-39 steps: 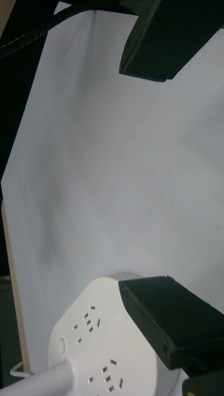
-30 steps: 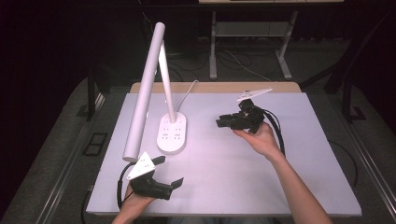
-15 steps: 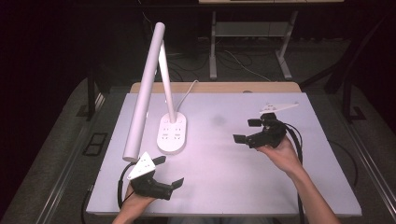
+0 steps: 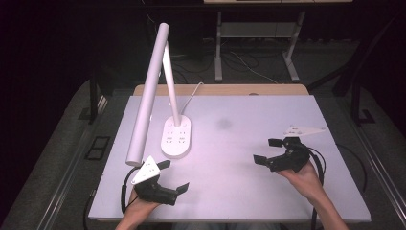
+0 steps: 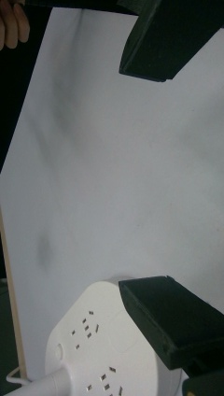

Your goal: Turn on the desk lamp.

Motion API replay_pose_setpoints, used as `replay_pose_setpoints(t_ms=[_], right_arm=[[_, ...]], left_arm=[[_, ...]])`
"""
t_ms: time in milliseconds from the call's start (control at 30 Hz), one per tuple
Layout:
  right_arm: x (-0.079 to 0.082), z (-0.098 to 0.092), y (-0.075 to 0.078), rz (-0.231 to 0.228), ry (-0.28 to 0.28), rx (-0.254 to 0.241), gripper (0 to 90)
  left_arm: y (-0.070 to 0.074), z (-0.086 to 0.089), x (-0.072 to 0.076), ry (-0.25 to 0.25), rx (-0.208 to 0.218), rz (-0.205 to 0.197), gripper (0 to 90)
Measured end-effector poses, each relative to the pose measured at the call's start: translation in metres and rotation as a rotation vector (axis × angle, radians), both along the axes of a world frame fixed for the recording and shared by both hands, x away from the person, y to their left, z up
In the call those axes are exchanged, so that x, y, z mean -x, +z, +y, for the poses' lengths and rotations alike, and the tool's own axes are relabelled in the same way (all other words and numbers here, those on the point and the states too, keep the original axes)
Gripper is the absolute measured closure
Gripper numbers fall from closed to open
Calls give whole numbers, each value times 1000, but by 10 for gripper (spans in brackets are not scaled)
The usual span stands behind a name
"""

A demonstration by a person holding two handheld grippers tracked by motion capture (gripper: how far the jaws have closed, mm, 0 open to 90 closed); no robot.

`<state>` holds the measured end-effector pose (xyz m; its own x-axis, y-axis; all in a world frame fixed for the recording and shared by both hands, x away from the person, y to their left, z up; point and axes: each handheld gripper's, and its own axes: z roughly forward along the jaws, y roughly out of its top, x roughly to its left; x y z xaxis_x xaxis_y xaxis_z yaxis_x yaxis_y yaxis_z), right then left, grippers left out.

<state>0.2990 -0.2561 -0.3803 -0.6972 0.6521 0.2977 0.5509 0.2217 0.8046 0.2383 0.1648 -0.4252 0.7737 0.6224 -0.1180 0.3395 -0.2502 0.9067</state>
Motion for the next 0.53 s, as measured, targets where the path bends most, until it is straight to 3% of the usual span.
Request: replay_pose_setpoints(t_ms=[333, 533], right_arm=[[32, -19, -31, 39, -55, -1, 2], [47, -26, -41, 30, -72, 22, 2]], left_arm=[[0, 0, 0, 3, -1, 2, 0], [0, -1, -1, -4, -5, 6, 0]])
